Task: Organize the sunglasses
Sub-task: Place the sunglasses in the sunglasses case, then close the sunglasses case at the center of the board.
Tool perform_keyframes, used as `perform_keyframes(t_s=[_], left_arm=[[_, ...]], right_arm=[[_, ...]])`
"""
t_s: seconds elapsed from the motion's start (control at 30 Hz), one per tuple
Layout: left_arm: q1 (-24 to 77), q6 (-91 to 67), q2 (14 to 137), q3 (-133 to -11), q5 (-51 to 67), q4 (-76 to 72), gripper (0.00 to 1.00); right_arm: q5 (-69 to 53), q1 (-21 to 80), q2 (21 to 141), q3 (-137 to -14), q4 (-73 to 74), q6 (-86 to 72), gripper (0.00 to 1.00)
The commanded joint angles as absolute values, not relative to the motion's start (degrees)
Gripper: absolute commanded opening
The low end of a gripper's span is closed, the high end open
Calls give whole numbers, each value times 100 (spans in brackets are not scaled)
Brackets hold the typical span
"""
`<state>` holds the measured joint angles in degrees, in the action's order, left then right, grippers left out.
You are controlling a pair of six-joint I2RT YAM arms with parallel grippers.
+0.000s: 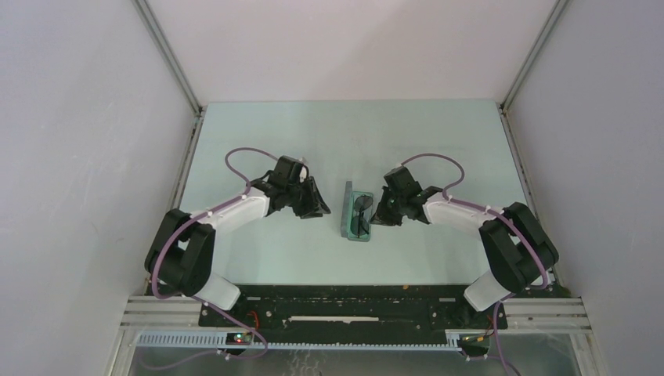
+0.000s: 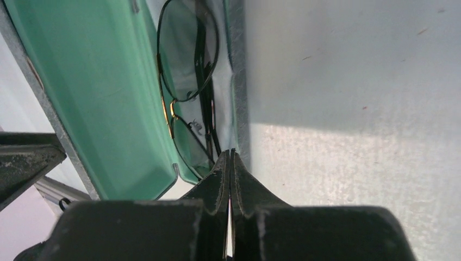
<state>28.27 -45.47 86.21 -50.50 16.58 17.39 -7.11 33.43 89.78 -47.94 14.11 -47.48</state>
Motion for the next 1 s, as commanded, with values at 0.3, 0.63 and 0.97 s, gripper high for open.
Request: perform_keyframes(t_s=[0.3, 0.63, 0.97], left_arm=[[2942, -4341, 8478, -5740, 1682, 1633, 36], [3163, -4136, 8720, -5968, 1790, 1723, 34], [3259, -4052, 8926, -6066, 2003, 1710, 32]], right_arm=[[-861, 2635, 9002, -4799, 1143, -4584, 19], [-1398, 2702, 9319, -4794, 715, -4605, 22], [-1696, 2637, 9609, -4799, 459, -4673, 22]])
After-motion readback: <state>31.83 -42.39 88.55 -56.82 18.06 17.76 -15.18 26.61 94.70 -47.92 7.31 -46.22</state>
